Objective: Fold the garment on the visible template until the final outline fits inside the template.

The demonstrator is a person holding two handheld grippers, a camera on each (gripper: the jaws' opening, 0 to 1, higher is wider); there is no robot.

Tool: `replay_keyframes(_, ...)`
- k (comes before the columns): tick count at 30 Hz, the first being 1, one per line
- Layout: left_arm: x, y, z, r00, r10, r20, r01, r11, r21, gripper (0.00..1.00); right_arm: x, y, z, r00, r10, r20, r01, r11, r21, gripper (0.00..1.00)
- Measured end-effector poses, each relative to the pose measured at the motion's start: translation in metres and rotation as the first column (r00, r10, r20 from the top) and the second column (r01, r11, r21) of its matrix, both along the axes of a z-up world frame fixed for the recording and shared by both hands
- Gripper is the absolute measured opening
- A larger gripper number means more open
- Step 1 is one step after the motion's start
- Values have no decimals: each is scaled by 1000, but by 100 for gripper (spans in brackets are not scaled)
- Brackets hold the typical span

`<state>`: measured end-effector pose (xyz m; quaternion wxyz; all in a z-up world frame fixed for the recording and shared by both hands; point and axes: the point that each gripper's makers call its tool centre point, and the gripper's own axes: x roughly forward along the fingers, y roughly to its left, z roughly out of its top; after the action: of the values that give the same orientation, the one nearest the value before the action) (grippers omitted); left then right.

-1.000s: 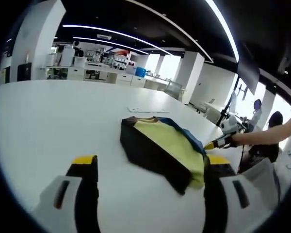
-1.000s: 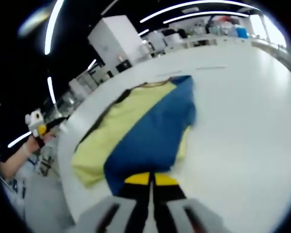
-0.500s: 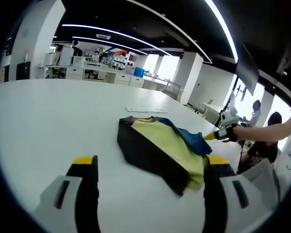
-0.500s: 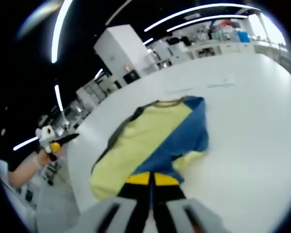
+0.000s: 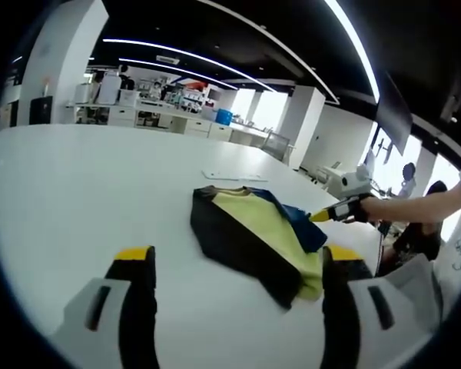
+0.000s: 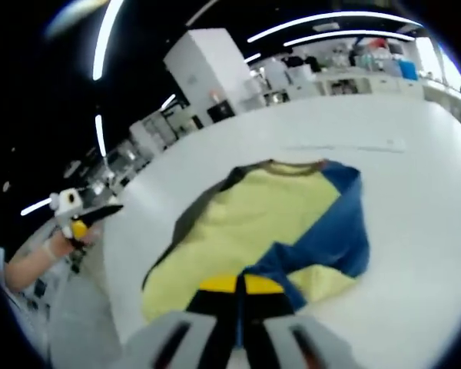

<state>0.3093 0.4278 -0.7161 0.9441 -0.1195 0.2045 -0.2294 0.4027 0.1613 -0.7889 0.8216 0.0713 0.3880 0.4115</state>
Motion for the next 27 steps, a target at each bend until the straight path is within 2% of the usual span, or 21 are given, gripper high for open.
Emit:
replay_keyframes(5, -1, -1, -1, 1000, 5, -3, -5, 1000, -3, 87, 7, 6, -14, 1000, 17, 5, -17, 998, -62, 0)
replay_keyframes(10, -3, -1, 0, 1000, 7, -4, -7, 1000, -3, 87, -1, 13, -25, 999, 47, -5, -47, 992, -116, 0)
replay_keyframes(14, -2, 0, 1, 1000, 2, -5, -2, 1000, 1, 87, 3, 12, -36, 998, 70, -8, -70, 986, -152, 0)
replay_keyframes(24, -3, -7, -2, 999, -28, -22, 28, 1000, 12, 87, 1, 13, -44, 993, 117, -9, -116, 969, -219, 0)
replay_keyframes(27, -3, -8, -7, 998, -46, -35, 47, 998, 39, 87, 1, 12, -45, 993, 121, -10, -120, 967, -226, 0)
